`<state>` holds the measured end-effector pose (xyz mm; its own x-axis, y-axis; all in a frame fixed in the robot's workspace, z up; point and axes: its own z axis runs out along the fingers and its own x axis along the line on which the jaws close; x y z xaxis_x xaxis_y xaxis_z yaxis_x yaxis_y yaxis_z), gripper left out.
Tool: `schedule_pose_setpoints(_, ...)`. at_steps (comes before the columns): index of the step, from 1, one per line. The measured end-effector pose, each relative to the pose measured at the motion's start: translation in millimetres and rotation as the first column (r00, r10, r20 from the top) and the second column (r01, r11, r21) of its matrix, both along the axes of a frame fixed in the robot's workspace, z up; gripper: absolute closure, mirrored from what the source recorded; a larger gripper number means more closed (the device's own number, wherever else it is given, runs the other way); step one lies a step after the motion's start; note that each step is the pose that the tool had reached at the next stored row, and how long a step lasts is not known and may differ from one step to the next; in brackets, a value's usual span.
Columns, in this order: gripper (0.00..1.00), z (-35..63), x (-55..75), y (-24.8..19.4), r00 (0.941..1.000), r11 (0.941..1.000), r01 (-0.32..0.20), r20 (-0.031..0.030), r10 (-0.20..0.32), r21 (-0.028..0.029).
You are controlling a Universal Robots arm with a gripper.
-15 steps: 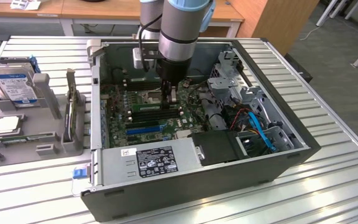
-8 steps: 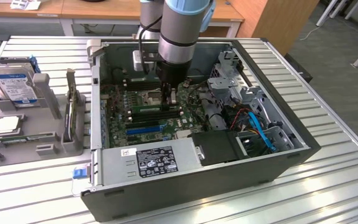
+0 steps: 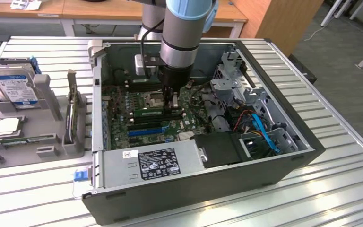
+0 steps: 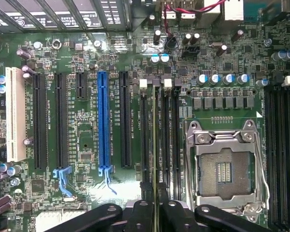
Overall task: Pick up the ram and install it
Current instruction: 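Insert the ram into the slot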
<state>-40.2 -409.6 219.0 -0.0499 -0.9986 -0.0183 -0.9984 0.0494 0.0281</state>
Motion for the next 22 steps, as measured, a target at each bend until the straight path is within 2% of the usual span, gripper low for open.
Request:
schedule_pose_setpoints(8, 0.86, 0.2, 0.0, 0.0, 1.0000, 1.0000, 0.000, -0.0028, 0.000, -0.0003)
schedule_pose_setpoints(22, 0.86, 0.2, 0.1, 0.0, 0.9998, 0.9998, -0.021, -0.0028, 0.021, -0.0003)
